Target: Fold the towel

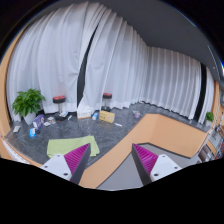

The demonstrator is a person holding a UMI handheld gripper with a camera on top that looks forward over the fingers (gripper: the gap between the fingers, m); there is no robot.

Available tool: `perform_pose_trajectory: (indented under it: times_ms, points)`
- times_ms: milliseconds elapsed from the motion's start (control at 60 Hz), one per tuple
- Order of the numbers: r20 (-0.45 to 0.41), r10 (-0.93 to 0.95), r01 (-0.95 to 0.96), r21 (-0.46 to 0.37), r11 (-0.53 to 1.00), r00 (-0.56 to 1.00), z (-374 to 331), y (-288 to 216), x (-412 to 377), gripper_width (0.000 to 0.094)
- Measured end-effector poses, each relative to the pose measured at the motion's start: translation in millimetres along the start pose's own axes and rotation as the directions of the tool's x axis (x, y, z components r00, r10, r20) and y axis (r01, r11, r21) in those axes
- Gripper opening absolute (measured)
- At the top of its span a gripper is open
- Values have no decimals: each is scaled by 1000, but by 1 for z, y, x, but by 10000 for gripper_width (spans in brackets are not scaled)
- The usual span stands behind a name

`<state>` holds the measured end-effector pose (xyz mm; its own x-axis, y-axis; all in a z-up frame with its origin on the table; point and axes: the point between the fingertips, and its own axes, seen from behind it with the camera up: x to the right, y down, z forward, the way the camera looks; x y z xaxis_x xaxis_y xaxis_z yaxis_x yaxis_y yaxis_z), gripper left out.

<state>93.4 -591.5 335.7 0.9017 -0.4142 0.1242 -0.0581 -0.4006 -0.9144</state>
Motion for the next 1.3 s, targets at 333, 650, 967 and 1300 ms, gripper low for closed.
perform_pose_trajectory:
  times_ms: [333, 650, 967, 1300]
  points:
    - [28, -10, 13, -125, 992, 1000, 30, 74, -39, 849]
    - [334, -4, 96, -261, 960, 942, 91, 181, -266, 848]
    - [415, -65, 169, -219, 961, 908, 252, 170, -447, 849]
    - [326, -334, 395, -143, 908, 885, 333, 181, -457, 180]
